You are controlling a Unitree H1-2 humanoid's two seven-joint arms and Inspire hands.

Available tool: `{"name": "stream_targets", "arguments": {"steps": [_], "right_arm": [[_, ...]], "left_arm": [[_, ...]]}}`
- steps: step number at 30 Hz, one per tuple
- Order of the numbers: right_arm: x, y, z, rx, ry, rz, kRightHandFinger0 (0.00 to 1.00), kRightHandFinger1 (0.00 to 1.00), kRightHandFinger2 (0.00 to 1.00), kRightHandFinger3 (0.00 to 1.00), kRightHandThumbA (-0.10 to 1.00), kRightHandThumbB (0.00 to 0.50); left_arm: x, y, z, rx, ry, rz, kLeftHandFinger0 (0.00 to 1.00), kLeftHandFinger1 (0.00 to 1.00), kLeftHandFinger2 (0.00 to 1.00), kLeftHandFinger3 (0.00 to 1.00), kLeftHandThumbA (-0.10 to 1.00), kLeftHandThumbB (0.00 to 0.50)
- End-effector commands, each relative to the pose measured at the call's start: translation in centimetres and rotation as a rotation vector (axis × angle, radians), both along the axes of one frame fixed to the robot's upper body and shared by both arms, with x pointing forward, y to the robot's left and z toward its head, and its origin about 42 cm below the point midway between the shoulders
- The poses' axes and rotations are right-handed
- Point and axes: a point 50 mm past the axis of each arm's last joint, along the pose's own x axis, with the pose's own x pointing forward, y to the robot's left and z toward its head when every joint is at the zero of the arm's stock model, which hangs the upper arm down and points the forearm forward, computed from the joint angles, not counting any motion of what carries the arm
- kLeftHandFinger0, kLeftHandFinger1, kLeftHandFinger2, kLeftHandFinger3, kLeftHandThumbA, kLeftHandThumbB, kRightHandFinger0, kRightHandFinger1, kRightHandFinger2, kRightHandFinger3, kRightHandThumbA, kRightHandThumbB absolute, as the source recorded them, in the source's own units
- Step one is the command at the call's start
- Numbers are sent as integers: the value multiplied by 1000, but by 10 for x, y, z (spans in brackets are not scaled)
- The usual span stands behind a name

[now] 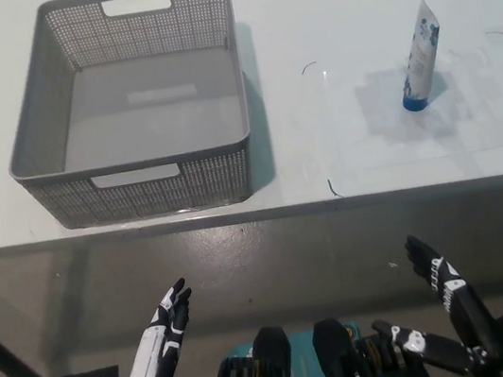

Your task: Use the right hand to pick up a shampoo and place it into a container on the left side

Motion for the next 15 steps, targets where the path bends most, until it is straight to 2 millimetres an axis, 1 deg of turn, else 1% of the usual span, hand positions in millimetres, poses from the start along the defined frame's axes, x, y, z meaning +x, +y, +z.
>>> {"name": "stream_targets", "arguments": {"steps": [1,2,3,4,5,7,8,11,14,15], "right_arm": [[-11,-1,28,-43,-171,-25,1000,1000,1000,1000,1000,260],[-12,-1,29,-38,-176,-29,1000,1000,1000,1000,1000,271],[-16,0,34,-12,-188,-52,1000,1000,1000,1000,1000,301],[-16,1,35,-10,-189,-54,1000,1000,1000,1000,1000,303],[-18,2,41,-3,-203,-60,1000,1000,1000,1000,1000,321],[-18,2,48,6,-227,-64,1000,1000,1000,1000,1000,324],[-14,0,55,-8,-262,-81,1000,1000,1000,1000,1000,330],[-7,-5,67,-15,-290,-91,1000,1000,1000,1000,1000,361],[3,-10,81,-36,-308,-124,1000,1000,1000,1000,1000,394],[4,-11,82,-36,-306,-126,1000,1000,1000,1000,1000,397]], "left_arm": [[5,0,11,11,-69,-16,1000,1000,1000,1000,1000,269],[5,-1,11,11,-69,-17,1000,1000,1000,1000,1000,268],[5,0,10,12,-68,-17,1000,1000,1000,1000,1000,267],[5,0,10,12,-69,-16,1000,1000,1000,1000,1000,267],[5,0,10,5,-66,-14,1000,1000,1000,1000,1000,263],[4,1,11,7,-68,-13,1000,1000,1000,1000,1000,260],[4,1,11,16,-70,-13,1000,1000,1000,1000,1000,257],[4,1,10,10,-70,-15,1000,1000,1000,1000,1000,243],[2,1,9,8,-62,-13,1000,1000,1000,1000,1000,247],[2,2,9,8,-62,-14,1000,1000,1000,1000,1000,246]]}}
